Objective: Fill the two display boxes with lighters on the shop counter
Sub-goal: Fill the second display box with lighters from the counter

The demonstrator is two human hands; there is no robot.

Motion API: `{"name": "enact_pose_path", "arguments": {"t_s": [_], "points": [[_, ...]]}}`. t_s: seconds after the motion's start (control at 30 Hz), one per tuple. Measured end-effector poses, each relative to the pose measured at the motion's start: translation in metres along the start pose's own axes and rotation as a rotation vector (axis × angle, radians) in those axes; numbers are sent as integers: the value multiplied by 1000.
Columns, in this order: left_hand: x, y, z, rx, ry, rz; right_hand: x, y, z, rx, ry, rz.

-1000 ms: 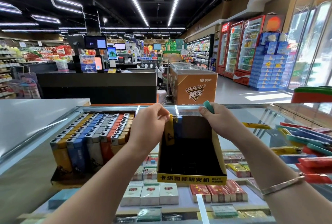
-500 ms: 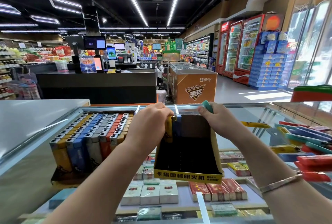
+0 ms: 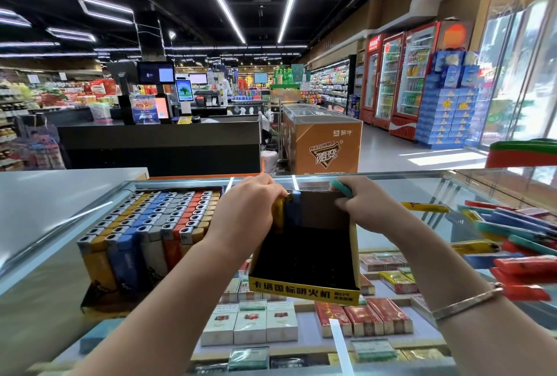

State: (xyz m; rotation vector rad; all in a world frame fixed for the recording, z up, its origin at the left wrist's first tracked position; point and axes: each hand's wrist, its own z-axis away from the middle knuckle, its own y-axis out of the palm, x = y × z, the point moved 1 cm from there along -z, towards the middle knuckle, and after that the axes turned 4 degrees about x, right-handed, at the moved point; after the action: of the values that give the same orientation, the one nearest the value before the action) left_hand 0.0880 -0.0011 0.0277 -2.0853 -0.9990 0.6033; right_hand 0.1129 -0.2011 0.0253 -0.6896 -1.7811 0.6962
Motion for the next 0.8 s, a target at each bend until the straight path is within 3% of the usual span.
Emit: {"name": "enact_pose_path", "arguments": {"t_s": [0.33,0.53,0.6,0.7,0.73,0.8], "points": [[0,6,-1,109,-128,99,1,0,1,3,5,-10],[0,3,0,55,-195,153,1,0,2,47,5,-25],[2,1,0,84,-205,186,5,-1,4,-77,-70,-51],[4,0,-1,111,-191,179,12,-13,6,-425,-176,-187],[4,-1,-1,118,-190,180,14,-17,8,-460,-214,-262],[2,-1,0,133,-196,199,21,-21,11,-335,-265,-366]]}}
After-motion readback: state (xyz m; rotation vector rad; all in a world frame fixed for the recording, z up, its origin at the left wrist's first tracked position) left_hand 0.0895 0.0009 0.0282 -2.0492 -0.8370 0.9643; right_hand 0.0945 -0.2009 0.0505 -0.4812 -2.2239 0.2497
